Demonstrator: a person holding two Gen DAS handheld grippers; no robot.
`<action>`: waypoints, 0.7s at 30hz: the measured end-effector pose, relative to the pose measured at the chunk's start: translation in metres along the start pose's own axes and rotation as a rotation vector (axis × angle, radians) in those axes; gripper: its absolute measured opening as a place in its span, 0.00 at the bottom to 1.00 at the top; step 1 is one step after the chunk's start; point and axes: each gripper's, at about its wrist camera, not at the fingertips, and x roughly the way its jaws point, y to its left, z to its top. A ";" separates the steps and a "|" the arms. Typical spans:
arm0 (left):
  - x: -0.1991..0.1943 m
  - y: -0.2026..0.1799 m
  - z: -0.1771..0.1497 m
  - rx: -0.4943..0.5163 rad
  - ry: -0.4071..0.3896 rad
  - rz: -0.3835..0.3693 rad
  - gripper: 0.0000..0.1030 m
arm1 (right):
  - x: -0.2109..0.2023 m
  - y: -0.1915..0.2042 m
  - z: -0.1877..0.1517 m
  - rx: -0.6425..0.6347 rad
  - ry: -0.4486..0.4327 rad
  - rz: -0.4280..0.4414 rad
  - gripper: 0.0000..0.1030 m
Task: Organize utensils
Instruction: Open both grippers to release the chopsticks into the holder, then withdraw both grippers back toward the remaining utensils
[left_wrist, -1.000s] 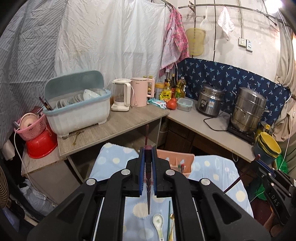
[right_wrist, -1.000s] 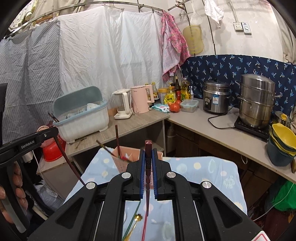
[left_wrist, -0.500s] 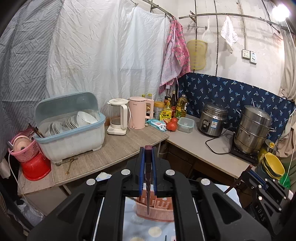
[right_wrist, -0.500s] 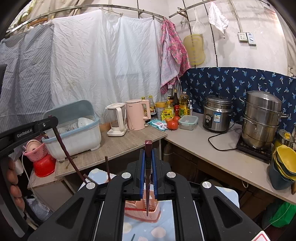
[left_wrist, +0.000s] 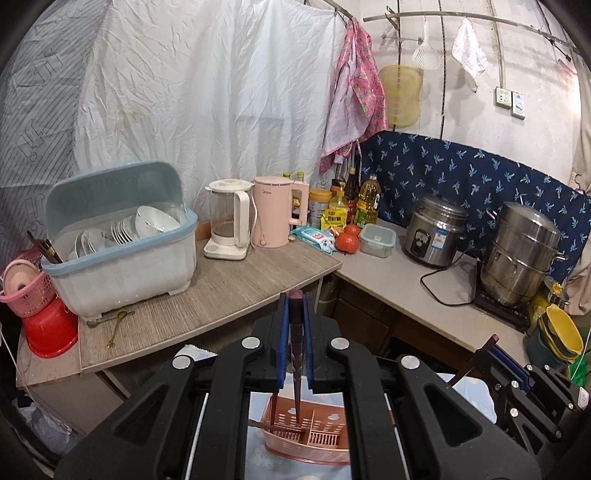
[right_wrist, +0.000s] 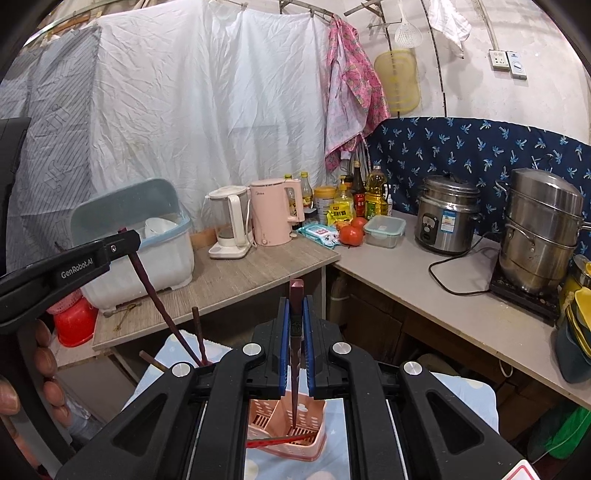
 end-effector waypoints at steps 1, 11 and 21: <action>0.003 0.001 -0.002 -0.001 0.007 0.000 0.07 | 0.004 0.001 -0.002 -0.003 0.008 -0.001 0.07; 0.032 0.009 -0.031 -0.013 0.083 0.018 0.07 | 0.026 -0.001 -0.024 -0.012 0.056 -0.024 0.07; 0.025 0.014 -0.050 -0.015 0.090 0.077 0.39 | 0.010 -0.007 -0.031 0.006 0.026 -0.037 0.40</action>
